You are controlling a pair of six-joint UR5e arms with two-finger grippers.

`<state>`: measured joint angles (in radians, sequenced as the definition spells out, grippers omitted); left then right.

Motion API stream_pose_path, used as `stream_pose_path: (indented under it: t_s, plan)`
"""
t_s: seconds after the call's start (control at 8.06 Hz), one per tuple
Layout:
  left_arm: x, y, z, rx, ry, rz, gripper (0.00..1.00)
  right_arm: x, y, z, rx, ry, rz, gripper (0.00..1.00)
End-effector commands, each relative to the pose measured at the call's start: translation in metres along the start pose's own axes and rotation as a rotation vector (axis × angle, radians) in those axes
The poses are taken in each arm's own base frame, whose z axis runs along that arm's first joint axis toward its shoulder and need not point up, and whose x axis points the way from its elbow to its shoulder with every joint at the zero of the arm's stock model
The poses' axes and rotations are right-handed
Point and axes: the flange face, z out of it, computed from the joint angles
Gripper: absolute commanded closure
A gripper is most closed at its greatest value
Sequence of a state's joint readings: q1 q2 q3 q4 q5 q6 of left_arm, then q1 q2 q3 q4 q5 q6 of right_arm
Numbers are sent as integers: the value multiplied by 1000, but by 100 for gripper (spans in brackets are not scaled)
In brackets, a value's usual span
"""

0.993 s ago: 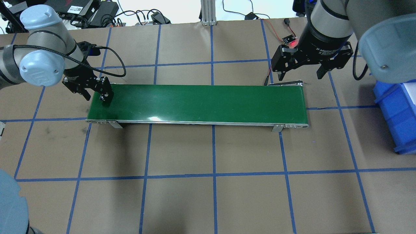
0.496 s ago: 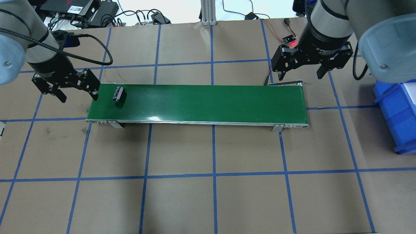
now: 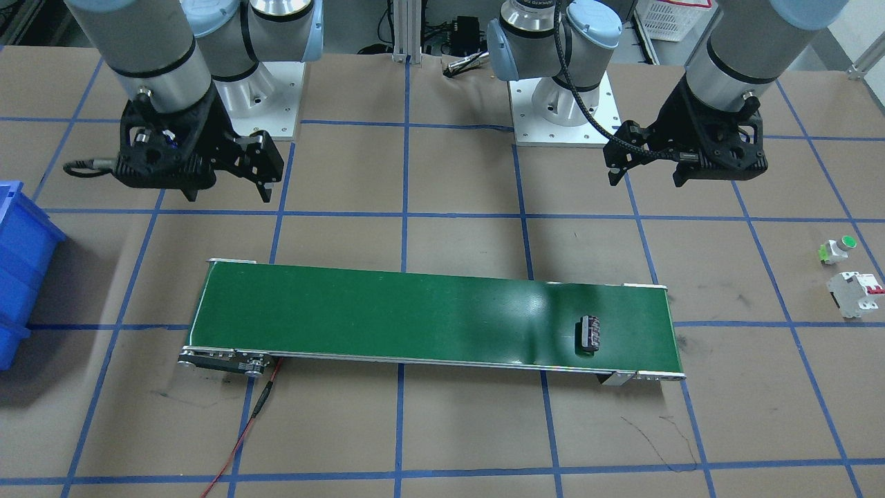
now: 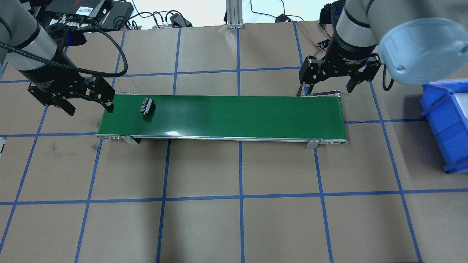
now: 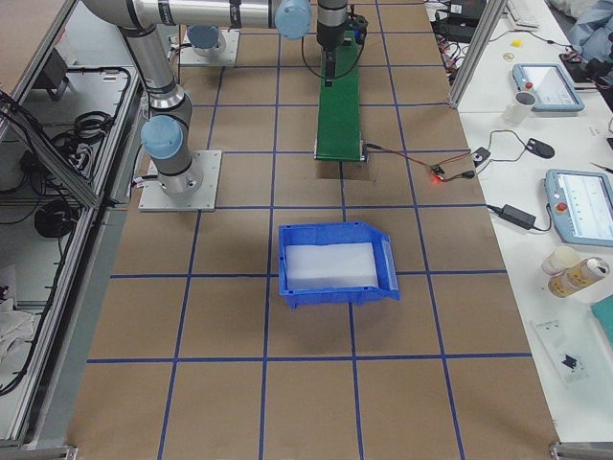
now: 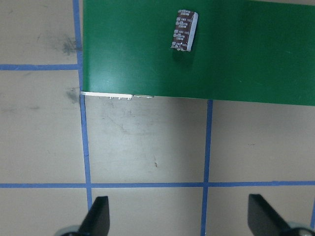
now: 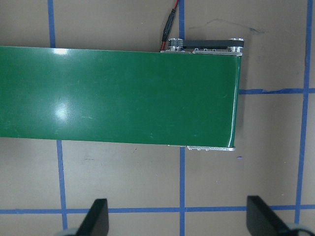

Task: Move capacitor from left to right
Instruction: 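Lower the capacitor onto the belt and open the left gripper, then move the right gripper above the belt's far end while the capacitor rides toward it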

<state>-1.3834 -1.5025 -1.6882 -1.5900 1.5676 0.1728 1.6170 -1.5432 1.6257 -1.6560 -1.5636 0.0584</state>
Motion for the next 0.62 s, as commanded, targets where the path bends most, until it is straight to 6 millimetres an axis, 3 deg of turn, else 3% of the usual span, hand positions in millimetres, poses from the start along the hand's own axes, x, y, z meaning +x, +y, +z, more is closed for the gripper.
stream_pose_path:
  t_s: [0.0,0.12,0.37,0.5]
  plan:
    - [18,9,-7,10,-2,34,0,-2,-56,80,-47,7,-15,0]
    - [19,15,-12,7,-7,36,0,-3,-69,113,-52,5,-16,0]
    - [18,10,-6,0,-4,39,0,-2,-74,173,-32,-2,-18,0]
    - [16,1,4,-21,-1,36,0,-2,-75,174,-29,-14,-16,0]
